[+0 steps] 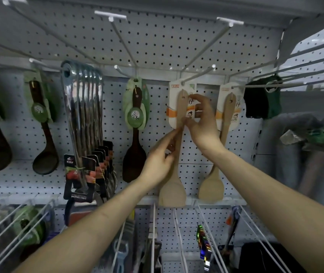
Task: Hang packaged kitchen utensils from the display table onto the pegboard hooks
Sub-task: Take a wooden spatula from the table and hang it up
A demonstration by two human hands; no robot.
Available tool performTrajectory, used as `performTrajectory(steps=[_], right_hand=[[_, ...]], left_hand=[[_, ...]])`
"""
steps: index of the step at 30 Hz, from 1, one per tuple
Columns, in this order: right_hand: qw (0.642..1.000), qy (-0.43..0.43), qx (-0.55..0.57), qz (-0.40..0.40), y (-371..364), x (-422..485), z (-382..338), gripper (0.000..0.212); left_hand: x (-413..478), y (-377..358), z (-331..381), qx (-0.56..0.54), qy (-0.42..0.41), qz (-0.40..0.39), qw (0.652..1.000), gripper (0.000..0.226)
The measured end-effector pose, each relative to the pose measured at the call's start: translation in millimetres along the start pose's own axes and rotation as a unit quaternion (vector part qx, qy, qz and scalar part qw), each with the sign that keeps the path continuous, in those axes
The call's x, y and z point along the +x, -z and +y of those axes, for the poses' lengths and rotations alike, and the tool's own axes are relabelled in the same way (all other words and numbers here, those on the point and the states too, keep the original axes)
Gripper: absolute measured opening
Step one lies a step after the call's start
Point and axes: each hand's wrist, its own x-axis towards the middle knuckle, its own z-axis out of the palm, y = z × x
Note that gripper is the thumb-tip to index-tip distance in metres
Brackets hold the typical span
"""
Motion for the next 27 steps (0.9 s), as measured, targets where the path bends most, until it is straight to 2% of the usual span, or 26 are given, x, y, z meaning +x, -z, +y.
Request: performTrajectory(steps=[12,17,22,27], right_hand=[[1.000,-0.002,-0.012,-0.005,3,-12,17,0.059],[0.999,-0.015,-0.029,-0.022,27,-37,8,0.055],[0.988,-0.033,-0.092,-0.121,33,-68,-17,0.040],[0.957,0.026,-0.089,-0.273,19,-139,-59,0.043]], left_hand=[[-4,-1,-10,0.018,0.012,0.002,1.000,0.083],[-35,13,7,0.065,0.025,-0.013,0.997,0.073],[-87,40,42,0.132,0.097,-0.049,0.985,0.068],[-166,77,102,0.216,0.135,-0.021,0.967,0.057]])
